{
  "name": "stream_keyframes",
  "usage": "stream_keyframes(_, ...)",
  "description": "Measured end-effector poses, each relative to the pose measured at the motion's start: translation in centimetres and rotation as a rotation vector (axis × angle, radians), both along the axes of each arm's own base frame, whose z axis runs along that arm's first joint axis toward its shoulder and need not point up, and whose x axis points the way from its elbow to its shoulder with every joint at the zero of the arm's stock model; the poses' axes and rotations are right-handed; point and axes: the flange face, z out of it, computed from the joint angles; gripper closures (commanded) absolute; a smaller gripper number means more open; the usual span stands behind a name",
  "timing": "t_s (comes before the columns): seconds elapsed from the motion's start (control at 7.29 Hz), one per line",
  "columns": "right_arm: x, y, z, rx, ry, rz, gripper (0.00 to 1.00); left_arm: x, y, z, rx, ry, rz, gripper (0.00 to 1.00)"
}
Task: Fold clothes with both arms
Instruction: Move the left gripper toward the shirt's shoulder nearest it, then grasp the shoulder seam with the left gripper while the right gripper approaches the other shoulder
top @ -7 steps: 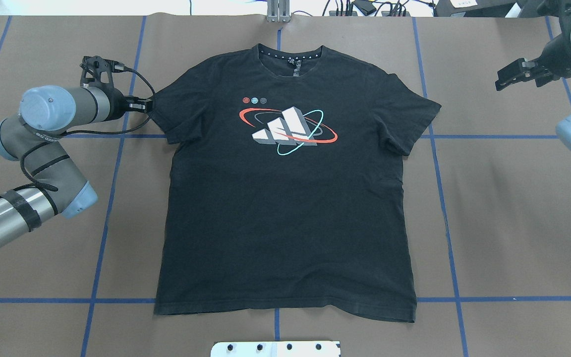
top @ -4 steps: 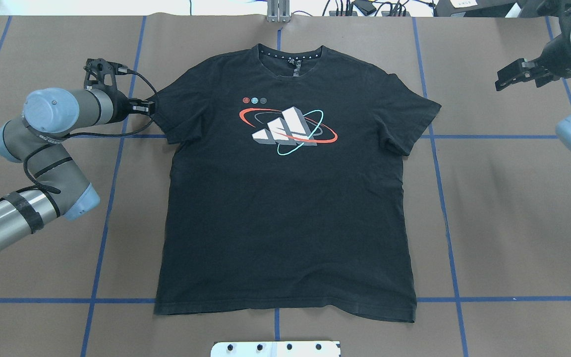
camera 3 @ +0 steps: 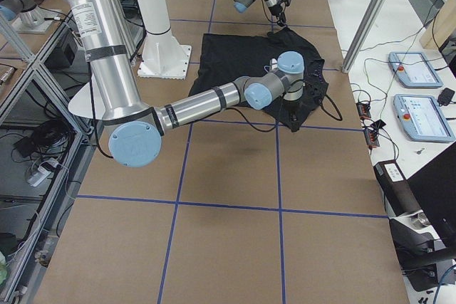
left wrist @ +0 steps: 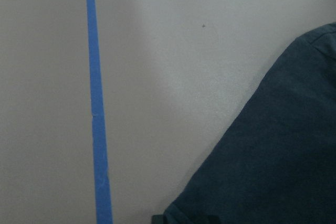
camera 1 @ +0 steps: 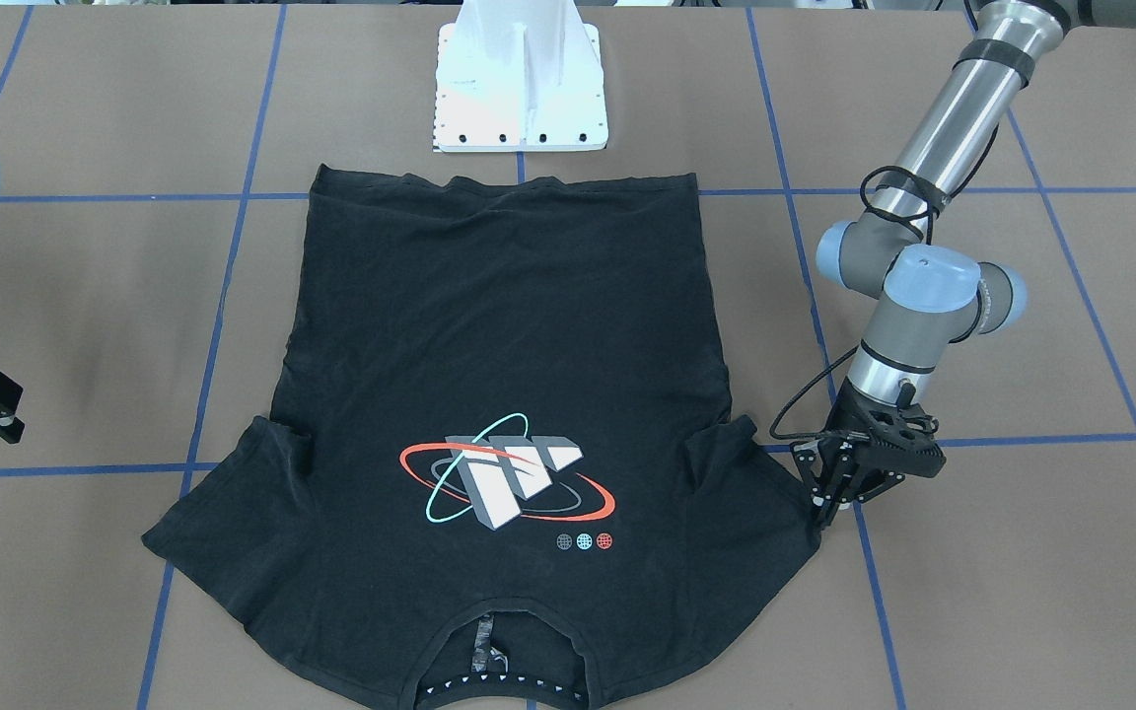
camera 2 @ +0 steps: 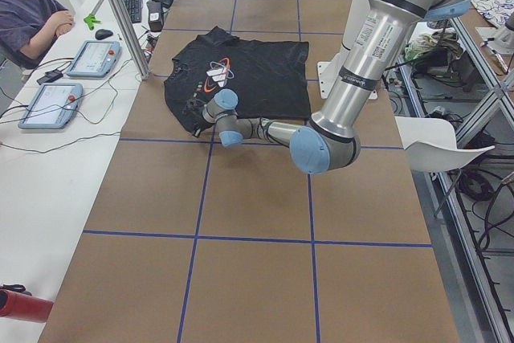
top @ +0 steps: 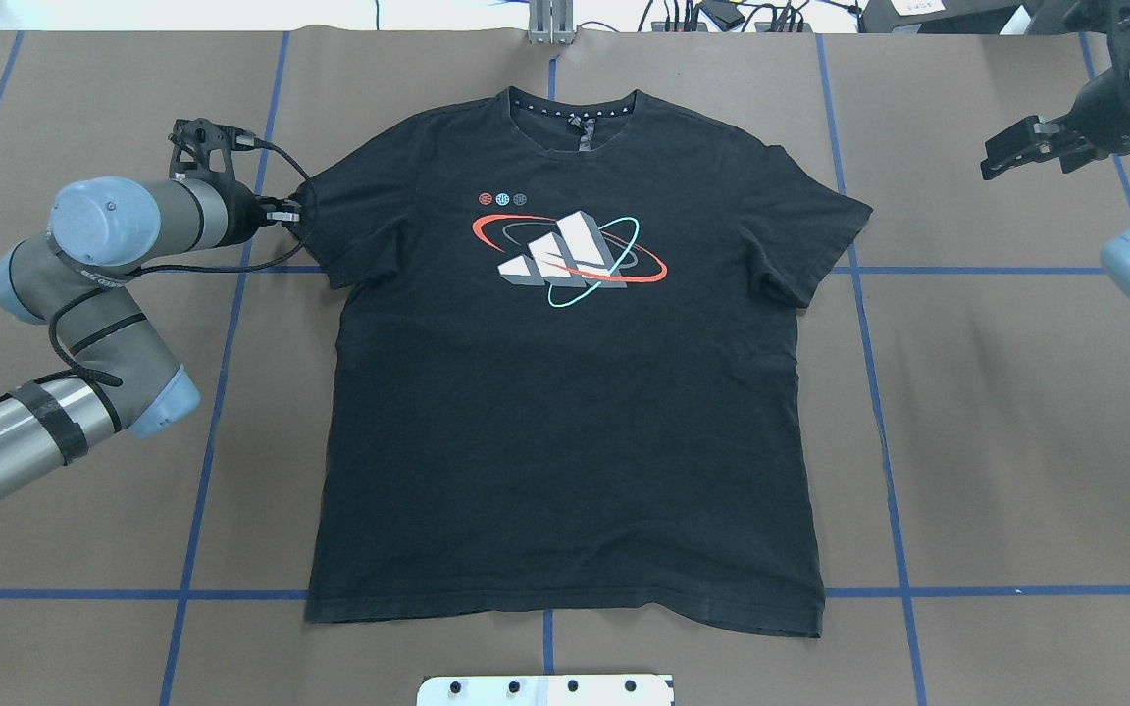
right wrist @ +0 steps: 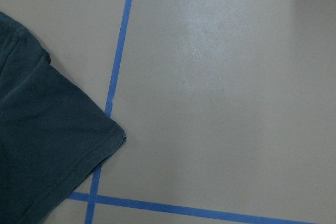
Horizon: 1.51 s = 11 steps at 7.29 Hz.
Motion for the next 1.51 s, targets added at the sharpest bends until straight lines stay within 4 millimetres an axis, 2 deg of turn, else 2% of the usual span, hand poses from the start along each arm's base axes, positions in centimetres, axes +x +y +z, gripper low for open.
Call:
stream_keyframes(0.27, 0.0, 0.0, 0.0, 0.001, 0.0, 0.0, 0.01, -0.2, 0.2, -0.2, 0.001, 0.004, 0.0, 1.0)
stream_keyframes(0.41, 0.0, 0.0, -0.1, 0.001, -0.001, 0.001, 0.01, -0.5, 0.2, -1.9, 0.007, 0.031, -0.011, 1.0)
stream_keyframes(0.55, 0.0, 0.0, -0.1, 0.002, -0.001, 0.001, 0.01, -0.7, 0.1, -4.0, -0.021, 0.059, -0.03, 1.0)
stream_keyframes(0.82, 0.0, 0.0, -0.1, 0.001, -0.001, 0.001, 0.01, -0.3, 0.4, -10.2, -0.118, 0.106, -0.074, 1.0)
stream_keyframes(0.96, 0.0, 0.0, 0.0, 0.0, -0.001, 0.001, 0.01, 0.9, 0.3, -13.6, -0.171, 0.13, -0.091, 1.0)
stream_keyframes(1.23, 0.0, 0.0, -0.1, 0.0, -0.001, 0.0, 0.01, 5.9, 0.1, -18.8, -0.259, 0.17, -0.1, 1.0)
stream_keyframes(1.51, 0.0, 0.0, -0.1, 0.001, -0.001, 0.001, 0.01, 11.0, 0.3, -21.6, -0.315, 0.192, -0.094, 1.0)
